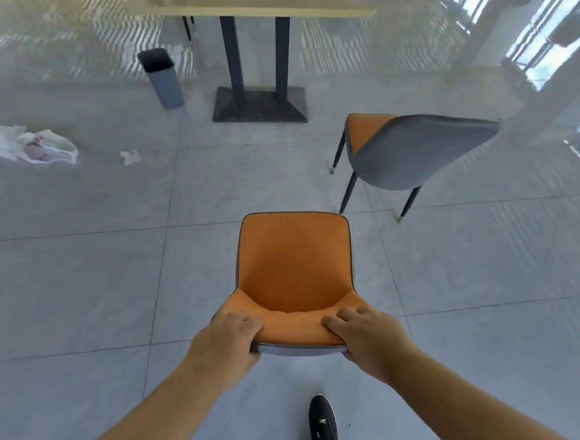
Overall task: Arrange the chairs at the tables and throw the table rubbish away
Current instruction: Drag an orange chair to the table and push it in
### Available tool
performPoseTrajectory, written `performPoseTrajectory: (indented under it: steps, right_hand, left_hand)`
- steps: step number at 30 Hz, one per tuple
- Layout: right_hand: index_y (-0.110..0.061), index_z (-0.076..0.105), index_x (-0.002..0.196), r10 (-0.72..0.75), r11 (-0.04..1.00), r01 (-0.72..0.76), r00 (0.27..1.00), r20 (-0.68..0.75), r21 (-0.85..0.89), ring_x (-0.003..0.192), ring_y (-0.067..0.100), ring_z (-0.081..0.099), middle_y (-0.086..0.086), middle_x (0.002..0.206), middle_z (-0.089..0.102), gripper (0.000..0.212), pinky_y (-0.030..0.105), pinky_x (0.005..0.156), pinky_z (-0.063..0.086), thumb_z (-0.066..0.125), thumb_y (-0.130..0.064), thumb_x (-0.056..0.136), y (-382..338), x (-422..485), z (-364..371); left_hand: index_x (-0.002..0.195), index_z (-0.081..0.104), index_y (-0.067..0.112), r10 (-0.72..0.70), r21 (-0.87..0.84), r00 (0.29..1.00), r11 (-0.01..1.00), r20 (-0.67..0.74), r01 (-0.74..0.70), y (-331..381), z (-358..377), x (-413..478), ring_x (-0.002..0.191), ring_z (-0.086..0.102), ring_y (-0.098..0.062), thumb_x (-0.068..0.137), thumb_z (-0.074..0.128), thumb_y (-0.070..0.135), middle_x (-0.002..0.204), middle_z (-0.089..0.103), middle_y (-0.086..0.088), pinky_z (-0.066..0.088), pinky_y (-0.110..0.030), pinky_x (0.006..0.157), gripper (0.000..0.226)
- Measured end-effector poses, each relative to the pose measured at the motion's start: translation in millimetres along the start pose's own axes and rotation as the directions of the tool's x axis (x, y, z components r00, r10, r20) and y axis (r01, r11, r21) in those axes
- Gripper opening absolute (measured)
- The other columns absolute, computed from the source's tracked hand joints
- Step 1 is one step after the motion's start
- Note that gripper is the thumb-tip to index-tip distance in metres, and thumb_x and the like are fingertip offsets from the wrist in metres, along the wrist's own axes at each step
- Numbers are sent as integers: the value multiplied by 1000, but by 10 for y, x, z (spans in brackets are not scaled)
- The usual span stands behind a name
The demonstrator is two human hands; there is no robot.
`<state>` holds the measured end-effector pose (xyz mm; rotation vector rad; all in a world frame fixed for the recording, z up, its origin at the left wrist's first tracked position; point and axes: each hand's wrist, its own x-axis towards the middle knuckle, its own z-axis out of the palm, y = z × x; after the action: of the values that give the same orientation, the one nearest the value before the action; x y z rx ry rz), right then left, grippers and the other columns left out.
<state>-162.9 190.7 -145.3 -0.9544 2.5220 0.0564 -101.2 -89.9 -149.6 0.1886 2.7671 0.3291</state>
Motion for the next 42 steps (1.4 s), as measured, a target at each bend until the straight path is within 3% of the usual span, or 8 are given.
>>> performPoseTrajectory:
  steps: [3,10,15,25,31,36,42]
  right_hand:
    - [-32,42,139,-21,1000,21,1000,-2,1,107,29,59,-2,125,58,44,32,70,39,59,-37,99,202,288,-115]
    - [-30,48,137,-58,998,59,997,-53,22,109,31,59,1,122,61,39,43,90,54,60,-36,100,594,1071,-482]
    - [-30,50,135,-76,997,76,995,-69,-14,109,29,60,0,121,62,39,44,90,55,62,-40,99,783,1761,-844]
    - [-32,48,136,-42,999,41,998,-39,-32,114,30,59,0,126,60,41,48,94,53,62,-43,99,816,3226,-1534]
    - [-32,49,131,-2,1000,1,998,-56,-13,110,30,59,-1,120,60,36,45,88,53,61,-41,98,844,4145,-1974]
    - [-32,50,130,20,1000,-19,998,-61,4,111,30,58,-1,119,60,33,48,90,52,60,-40,99,1099,4912,-2364]
    - [-31,50,128,4,1000,-3,998,-66,28,110,31,58,0,119,60,32,49,91,52,60,-40,100,1523,5833,-2833]
  left_hand:
    - [105,50,32,-61,17,998,998,2,61,8,-108,258,103,44,-14,92,56,43,99,47,12,38,-25,65,18]
    - [108,50,31,-178,9,984,984,-20,178,-207,-408,880,99,43,-12,91,57,44,110,50,8,36,-25,65,22]
    - [111,51,31,-230,-28,972,973,-53,229,-524,-664,1361,97,40,-12,91,60,43,113,53,7,37,-26,67,24]
    - [114,49,35,-187,-17,981,982,-49,186,-1681,-1320,2376,99,44,-13,88,60,44,112,50,9,42,-26,68,30]
    - [116,49,35,-175,-28,983,985,-61,173,-2411,-1732,3086,97,41,-10,88,60,44,109,49,11,41,-26,68,31]
    - [116,49,36,-180,-26,983,984,-41,179,-2843,-2058,3804,94,36,-9,86,61,43,104,42,14,40,-27,66,34]
    - [108,44,39,-193,-54,981,980,-21,192,-3269,-2525,4725,97,41,-10,86,61,42,103,42,16,49,-28,76,28]
